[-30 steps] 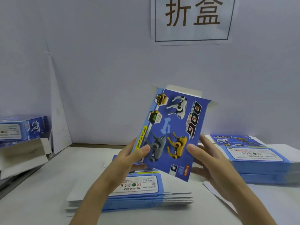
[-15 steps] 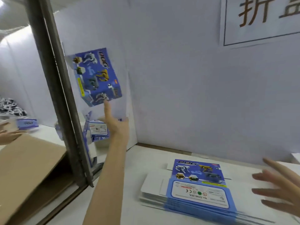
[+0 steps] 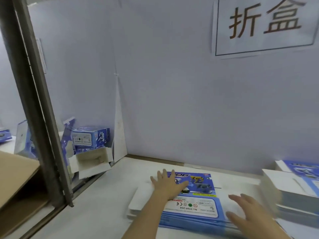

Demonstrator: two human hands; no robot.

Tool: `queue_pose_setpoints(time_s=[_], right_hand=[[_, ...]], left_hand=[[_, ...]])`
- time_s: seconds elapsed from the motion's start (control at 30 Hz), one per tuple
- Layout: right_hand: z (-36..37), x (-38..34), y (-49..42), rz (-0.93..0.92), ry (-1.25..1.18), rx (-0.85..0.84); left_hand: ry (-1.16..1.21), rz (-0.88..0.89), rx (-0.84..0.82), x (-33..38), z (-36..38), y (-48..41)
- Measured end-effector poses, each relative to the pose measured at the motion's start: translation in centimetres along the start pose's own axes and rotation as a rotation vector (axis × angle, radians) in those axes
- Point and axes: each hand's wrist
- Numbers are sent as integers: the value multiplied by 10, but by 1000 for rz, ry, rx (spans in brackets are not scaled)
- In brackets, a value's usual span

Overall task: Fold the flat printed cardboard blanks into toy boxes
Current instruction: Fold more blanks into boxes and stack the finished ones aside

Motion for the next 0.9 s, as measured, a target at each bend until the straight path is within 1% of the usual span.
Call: queue_pose_setpoints(time_s=[0.07, 0.13, 0.33, 0.47, 0.6, 0.77, 0.9], right_hand=[[6, 3, -6, 68, 73, -7], [9, 5, -12, 113, 84, -33], [11, 16, -17, 125, 150, 8], [9, 14, -15, 207, 304, 2], [5, 12, -12, 282, 367, 29], [-1, 10, -8, 317, 216, 116], [-3, 6, -9, 333, 48, 73]], left_hand=[[-7, -21, -21, -3, 9, -5], [12, -22, -14, -4, 11, -7], [-23, -45, 16, 1, 15, -1], [-53, -32, 14, 12, 18, 13], [-63, -8, 23, 30, 22, 34], [-46, 33, 40, 57, 33, 59], [-52, 25, 59, 59, 34, 64]])
Point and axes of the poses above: each hand's wrist, its own y-axis away from the middle knuckle, its own z-axis out of the palm, x = y × z, and after that the axes turned 10 degrees about -y, right-handed
